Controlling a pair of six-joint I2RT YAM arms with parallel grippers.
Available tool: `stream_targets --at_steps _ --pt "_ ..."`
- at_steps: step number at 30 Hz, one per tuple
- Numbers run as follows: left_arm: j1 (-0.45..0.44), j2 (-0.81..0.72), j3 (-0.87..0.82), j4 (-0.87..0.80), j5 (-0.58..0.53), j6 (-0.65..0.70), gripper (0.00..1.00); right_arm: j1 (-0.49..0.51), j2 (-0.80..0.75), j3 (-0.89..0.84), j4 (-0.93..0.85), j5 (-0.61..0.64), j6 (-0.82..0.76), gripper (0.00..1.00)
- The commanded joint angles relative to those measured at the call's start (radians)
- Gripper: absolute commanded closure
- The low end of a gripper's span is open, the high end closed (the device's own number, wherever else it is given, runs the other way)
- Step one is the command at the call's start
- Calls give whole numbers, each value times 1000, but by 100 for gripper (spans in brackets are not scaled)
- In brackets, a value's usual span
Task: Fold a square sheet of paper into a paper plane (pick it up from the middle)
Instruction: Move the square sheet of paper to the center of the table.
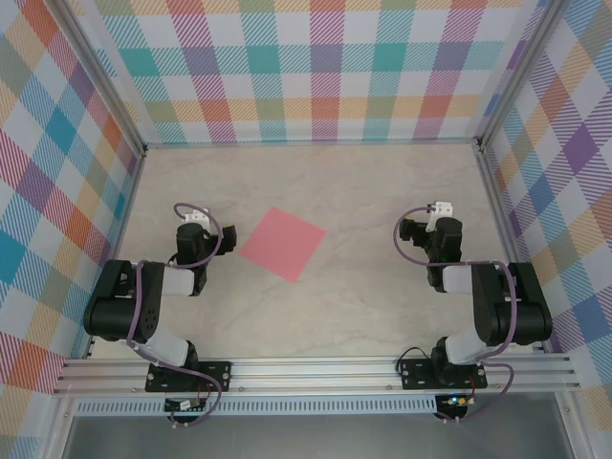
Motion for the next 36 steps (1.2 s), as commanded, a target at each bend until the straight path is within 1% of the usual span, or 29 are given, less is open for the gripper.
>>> stream_targets --at_steps 1,25,28,29,31,33,35,36 --pt "-1 4 16 34 7 13 0 -4 7 -8 47 -12 9 0" --pt "-1 4 15 35 10 11 0 -4 6 -8 49 -19 6 0" --pt "-1 -5 7 43 1 9 0 -2 -47 16 -42 -14 5 0" --pt "-1 -15 4 42 -13 2 0 -3 -78 29 -97 -1 11 0" --pt "-2 -60 7 2 -55 -15 0 -1 -151 85 -284 26 38 0" --pt "-1 -135 10 -73 -91 -32 0 -1 -205 151 -443 29 100 0" --pt "-2 -232 26 -192 -117 -54 0 -1 -243 225 -595 13 189 0" --pt "-2 -283 48 -281 -130 -78 0 -1 -249 274 -691 1 240 0"
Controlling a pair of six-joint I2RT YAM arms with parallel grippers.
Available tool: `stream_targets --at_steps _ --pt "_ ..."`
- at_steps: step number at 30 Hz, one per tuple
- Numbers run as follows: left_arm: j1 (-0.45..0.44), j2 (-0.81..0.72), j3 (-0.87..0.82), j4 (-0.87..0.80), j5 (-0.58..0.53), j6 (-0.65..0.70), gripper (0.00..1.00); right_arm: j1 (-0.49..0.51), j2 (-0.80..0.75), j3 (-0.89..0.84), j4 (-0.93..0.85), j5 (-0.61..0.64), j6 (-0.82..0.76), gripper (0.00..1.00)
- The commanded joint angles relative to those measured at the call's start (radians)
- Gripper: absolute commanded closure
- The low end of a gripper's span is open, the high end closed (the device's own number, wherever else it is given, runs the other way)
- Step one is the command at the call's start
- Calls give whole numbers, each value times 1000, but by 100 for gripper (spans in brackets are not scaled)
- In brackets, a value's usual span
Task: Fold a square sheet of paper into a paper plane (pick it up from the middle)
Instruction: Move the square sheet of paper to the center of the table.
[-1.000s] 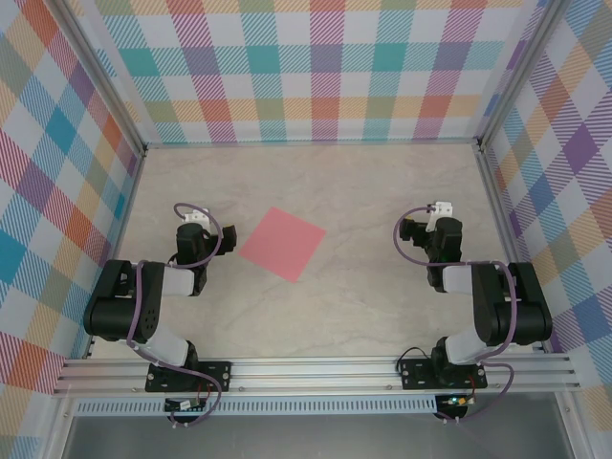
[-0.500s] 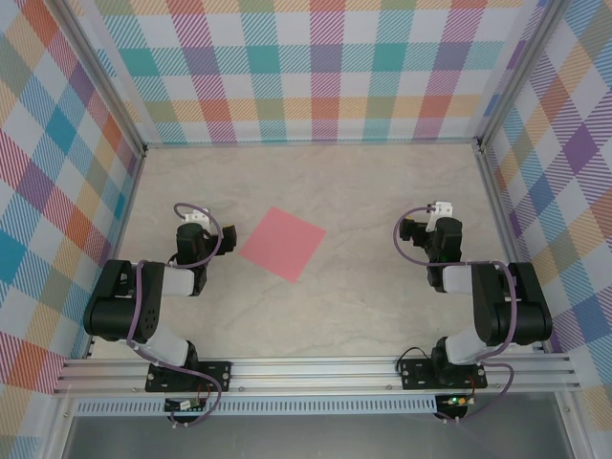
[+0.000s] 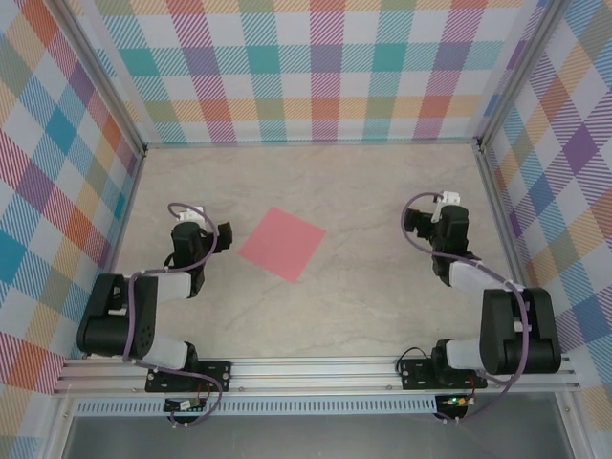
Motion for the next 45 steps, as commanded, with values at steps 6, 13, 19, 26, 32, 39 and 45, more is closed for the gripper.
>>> stream_targets --at_steps 6,13,19,26,32,39,45 --pt "-2 -356 213 -641 -145 -233 0 35 52 376 -646 -84 273 0" --pt "-1 -404 357 -1010 -124 -379 0 283 244 544 -750 -47 281 0" --pt "-1 -400 365 -1034 -75 -395 0 515 472 718 -815 63 178 0" --pt "-2 -321 383 -1029 33 -395 0 683 703 921 -882 134 65 0" --pt "-2 -280 395 -1044 20 -388 0 750 886 1137 -985 208 45 0" --pt "-1 -257 401 -1049 20 -389 0 748 998 1247 -1091 271 86 0" --pt "-1 -234 417 -1076 32 -402 0 688 910 1054 -1119 266 171 0"
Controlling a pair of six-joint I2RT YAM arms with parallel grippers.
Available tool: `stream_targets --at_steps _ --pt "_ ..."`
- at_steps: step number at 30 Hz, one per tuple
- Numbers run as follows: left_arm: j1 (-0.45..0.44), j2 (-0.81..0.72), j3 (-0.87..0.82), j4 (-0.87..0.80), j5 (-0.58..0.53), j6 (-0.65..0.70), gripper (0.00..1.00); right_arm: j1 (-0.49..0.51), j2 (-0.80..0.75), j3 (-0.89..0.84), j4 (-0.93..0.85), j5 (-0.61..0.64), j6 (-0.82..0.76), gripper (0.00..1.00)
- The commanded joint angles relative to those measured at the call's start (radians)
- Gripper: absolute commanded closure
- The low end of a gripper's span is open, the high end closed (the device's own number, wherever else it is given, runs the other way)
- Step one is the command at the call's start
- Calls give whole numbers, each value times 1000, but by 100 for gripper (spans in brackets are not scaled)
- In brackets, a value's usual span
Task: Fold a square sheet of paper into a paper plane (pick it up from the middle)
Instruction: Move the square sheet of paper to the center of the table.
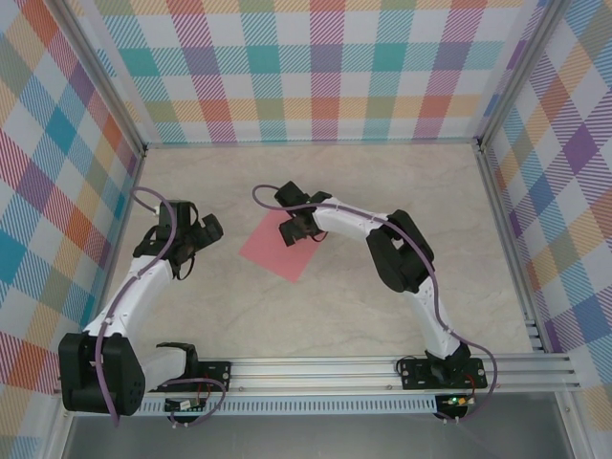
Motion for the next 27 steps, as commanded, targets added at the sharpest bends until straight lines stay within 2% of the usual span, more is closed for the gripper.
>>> stream_targets --at_steps 1,7,11,15,18,22,27 --pt "-1 17 48 -49 23 -15 0 -63 -67 -174 -129 48 65 0" --pt "-4 63 56 -60 116 -55 0 -90 -274 -512 -177 52 245 0" --pt "-16 93 40 -38 173 -88 0 -91 -366 -632 -188 28 325 0" --pt "-43 129 37 -23 190 -114 0 -90 -445 -551 -212 9 279 0" --pt "-69 150 37 -15 197 -135 0 -90 -471 -458 -216 -96 229 0" --pt "-95 162 9 19 212 -168 0 -91 -400 -382 -220 -302 203 0" --pt "-109 177 -17 42 228 -192 0 -91 -315 -345 -231 -363 192 0"
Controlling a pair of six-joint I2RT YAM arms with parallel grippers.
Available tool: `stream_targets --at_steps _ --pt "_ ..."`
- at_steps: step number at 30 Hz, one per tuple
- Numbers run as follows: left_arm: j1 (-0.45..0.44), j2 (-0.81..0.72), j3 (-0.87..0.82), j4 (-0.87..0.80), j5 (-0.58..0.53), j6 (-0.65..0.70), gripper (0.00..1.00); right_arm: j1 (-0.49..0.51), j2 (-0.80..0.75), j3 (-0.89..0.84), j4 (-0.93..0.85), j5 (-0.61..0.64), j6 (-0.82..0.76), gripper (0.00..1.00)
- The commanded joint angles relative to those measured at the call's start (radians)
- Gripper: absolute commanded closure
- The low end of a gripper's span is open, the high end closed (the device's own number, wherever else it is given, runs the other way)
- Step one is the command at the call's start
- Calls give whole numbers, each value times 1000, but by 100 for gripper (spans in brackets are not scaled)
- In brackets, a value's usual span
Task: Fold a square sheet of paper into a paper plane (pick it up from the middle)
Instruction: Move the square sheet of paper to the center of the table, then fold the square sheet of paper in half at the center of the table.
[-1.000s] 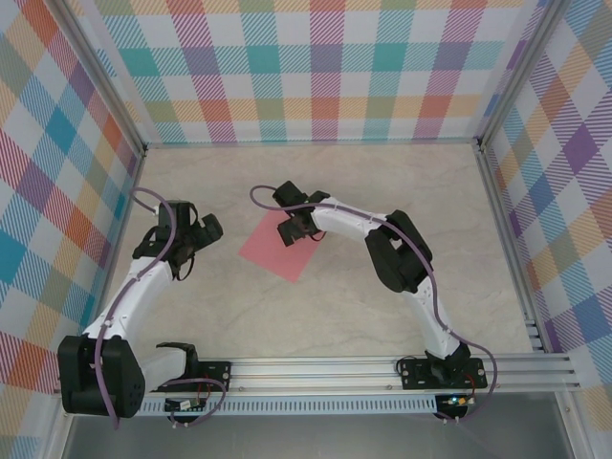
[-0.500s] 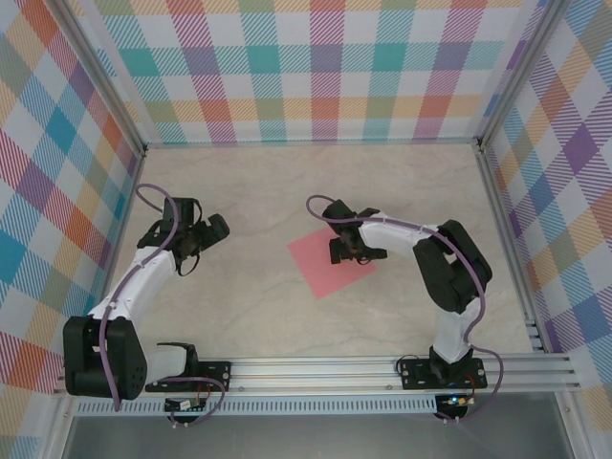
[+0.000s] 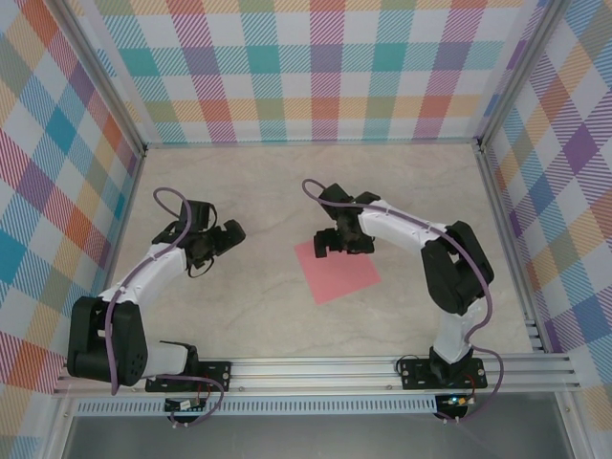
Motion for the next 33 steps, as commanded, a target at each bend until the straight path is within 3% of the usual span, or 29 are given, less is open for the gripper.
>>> stream_targets --at_steps 1,14,33 --pt "-19 17 -20 26 24 -31 0 6 71 25 -66 -76 -26 0" --pt "-32 29 -5 0 1 -34 0 20 184 106 -126 -20 -33 0" --pt "-38 24 -1 -28 2 -35 0 18 286 33 -73 -33 -30 3"
